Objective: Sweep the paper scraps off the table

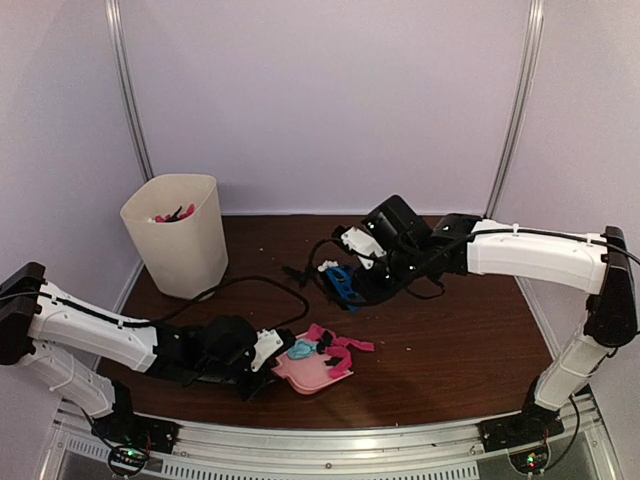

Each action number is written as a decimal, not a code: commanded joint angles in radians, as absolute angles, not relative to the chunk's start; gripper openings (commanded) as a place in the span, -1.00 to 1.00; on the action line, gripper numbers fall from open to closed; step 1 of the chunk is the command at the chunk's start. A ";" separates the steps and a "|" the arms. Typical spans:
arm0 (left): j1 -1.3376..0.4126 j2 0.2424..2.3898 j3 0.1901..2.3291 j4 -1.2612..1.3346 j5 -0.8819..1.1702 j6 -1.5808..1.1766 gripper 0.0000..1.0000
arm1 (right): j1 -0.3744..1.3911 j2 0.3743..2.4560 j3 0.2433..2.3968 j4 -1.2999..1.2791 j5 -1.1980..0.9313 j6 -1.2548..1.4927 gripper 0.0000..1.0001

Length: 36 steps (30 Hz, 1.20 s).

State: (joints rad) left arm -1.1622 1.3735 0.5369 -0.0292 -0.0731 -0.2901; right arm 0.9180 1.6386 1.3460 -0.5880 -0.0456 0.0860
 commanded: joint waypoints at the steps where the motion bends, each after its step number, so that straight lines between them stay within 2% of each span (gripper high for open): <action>1: -1.164 1.376 0.542 -0.009 -0.043 -0.272 -1.00 | 0.898 1.588 1.351 -0.681 0.062 0.103 -1.00; 8: -1.164 1.381 0.545 -0.007 -0.040 -0.259 -1.00 | 0.881 1.574 1.301 -0.750 0.113 0.118 -1.00; 15: -1.164 1.393 0.555 -0.007 -0.041 -0.240 -1.00 | 0.882 1.647 1.296 -0.796 0.095 0.127 -1.00; 36: -1.164 1.427 0.566 -0.007 -0.046 -0.220 -1.00 | 0.933 1.786 1.290 -0.661 -0.262 0.175 -1.00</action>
State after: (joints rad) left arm -1.1622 1.4044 0.5480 -0.0154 -0.0628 -0.2409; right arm 0.9051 1.7504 1.2854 -0.6746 -0.1429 0.1570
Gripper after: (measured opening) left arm 0.266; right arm 0.069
